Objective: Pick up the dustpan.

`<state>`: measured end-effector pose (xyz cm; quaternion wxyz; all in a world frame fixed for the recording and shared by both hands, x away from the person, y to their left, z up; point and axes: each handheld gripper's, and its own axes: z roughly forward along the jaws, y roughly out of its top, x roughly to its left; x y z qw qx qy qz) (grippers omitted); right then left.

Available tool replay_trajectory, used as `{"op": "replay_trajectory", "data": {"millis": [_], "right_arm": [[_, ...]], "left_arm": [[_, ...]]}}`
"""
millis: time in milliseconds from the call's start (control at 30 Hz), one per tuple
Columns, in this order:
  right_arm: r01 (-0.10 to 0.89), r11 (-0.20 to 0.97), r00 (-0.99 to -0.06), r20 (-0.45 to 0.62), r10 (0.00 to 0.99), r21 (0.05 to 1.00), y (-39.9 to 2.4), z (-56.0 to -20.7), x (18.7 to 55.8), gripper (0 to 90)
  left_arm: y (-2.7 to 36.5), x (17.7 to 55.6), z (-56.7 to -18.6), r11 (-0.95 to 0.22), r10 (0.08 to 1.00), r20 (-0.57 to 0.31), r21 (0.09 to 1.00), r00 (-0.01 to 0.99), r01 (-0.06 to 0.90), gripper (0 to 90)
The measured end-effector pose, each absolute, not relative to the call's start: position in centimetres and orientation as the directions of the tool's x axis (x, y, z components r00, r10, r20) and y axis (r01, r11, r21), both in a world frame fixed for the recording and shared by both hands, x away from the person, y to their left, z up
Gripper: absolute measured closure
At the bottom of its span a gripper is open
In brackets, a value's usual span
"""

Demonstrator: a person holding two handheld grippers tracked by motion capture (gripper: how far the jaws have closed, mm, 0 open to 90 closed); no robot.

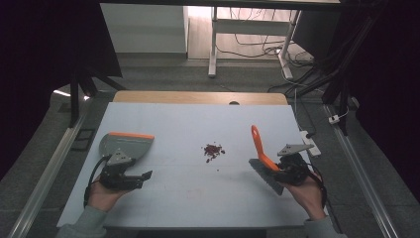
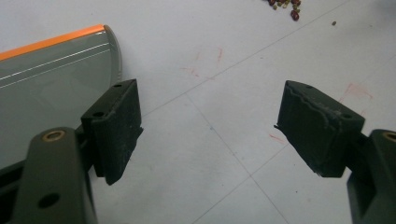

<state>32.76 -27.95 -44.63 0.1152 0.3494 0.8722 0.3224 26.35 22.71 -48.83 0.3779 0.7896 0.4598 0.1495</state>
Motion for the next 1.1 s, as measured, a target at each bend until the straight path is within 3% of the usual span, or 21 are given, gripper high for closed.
{"op": "replay_trajectory", "data": {"millis": [1100], "right_arm": [[0.527,0.530,-0.720,0.017,0.694,0.664,-27.7,-44.5,33.2,70.4]], "left_arm": [[21.9,26.2,-48.2,-0.289,0.833,-0.104,0.756,0.544,0.588,23.0]]}}
